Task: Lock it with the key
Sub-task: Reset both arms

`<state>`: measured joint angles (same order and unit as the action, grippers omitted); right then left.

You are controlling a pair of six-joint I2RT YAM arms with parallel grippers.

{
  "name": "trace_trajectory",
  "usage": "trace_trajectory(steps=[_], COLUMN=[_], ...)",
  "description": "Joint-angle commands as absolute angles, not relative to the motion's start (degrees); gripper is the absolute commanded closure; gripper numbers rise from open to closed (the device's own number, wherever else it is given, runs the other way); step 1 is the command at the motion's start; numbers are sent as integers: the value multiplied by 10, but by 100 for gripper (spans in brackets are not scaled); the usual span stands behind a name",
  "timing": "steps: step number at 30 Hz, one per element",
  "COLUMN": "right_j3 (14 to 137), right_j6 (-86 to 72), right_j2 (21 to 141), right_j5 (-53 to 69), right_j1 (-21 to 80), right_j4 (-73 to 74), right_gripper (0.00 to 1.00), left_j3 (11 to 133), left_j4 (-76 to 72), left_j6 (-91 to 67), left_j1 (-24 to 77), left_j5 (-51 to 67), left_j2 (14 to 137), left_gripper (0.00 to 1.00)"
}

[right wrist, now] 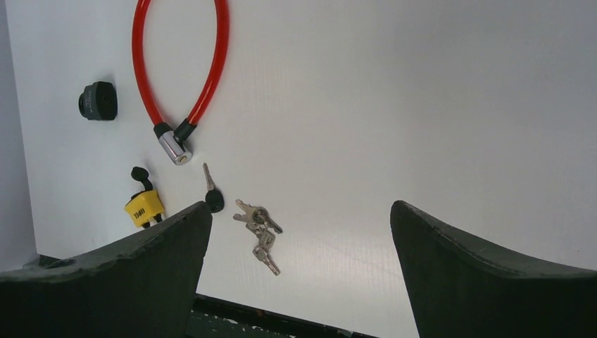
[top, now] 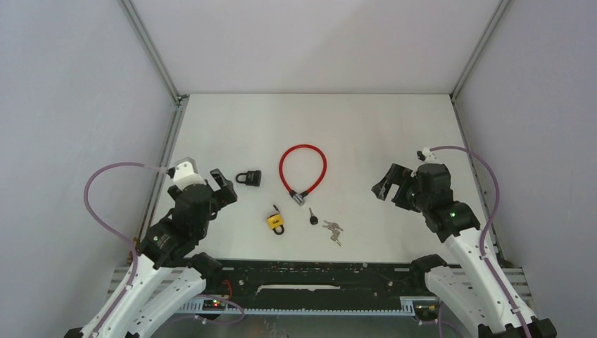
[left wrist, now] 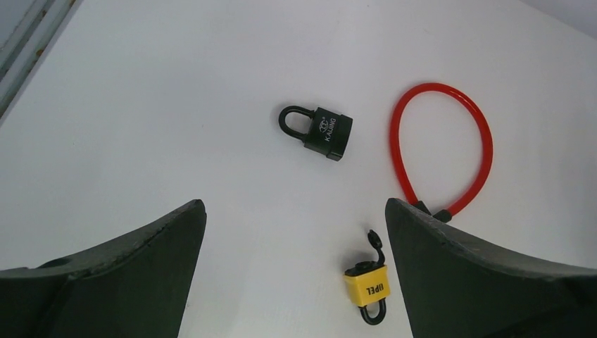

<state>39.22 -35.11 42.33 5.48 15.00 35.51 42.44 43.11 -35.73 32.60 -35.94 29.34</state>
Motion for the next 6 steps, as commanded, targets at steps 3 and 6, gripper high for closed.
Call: trace_trajectory(steps=[3, 6], right_j3=[422, 435], right_j6=[-333, -317], right_j2=[425, 429], right_j5=[43, 49], right_j1=[146, 145], right_j4=[358, 361], right_gripper=[1, 1], left_j3=[430, 436], left_j4=[444, 446], left_j6=[-336, -333], left_j1=[323, 322], left_j5=[-386, -388], left_j2=[294, 298], left_gripper=[0, 0])
